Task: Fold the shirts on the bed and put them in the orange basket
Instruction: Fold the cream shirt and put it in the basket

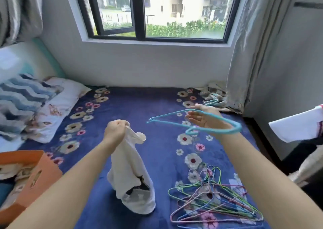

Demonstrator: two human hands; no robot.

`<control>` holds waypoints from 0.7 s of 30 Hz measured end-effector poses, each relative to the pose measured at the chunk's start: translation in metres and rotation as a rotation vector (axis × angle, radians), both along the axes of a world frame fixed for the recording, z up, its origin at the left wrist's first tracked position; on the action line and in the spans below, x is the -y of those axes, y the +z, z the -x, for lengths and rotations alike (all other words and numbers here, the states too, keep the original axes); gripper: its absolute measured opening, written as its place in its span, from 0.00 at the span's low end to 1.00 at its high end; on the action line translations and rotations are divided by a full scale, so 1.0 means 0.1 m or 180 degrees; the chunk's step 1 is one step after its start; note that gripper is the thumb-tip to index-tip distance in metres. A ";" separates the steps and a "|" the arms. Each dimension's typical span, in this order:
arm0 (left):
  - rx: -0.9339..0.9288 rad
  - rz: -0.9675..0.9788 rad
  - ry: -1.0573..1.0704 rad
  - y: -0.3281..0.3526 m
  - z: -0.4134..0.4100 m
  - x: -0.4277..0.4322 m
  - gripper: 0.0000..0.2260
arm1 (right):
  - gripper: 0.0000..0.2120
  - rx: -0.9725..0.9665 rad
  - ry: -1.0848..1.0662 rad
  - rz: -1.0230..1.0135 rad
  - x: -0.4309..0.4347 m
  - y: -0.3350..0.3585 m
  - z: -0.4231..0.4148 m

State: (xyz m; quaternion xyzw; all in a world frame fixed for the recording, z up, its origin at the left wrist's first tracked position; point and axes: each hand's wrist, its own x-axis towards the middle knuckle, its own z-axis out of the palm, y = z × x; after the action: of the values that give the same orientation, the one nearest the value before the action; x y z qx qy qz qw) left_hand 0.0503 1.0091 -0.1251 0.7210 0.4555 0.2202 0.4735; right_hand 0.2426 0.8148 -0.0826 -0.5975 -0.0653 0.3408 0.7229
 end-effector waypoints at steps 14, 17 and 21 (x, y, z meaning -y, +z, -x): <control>-0.0390 0.1182 0.0286 -0.99 -0.01 0.53 0.11 | 0.18 0.0711 0.0878 0.3276 1.20 -2.62 -0.41; -0.0370 0.1268 0.0397 -1.01 0.06 0.49 0.11 | 0.12 0.0768 0.0939 0.3672 1.20 -2.74 -0.54; -0.0283 0.1513 0.0280 -0.93 0.15 0.40 0.11 | 0.18 0.1267 0.0388 0.4302 0.92 -2.68 -0.48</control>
State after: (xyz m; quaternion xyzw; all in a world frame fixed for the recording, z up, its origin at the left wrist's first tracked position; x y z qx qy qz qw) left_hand 0.0357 0.9687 -0.2184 0.5778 0.5458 0.0954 0.5993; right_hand 0.2906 0.7223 -0.3509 -0.9617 -0.0036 0.2309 0.1475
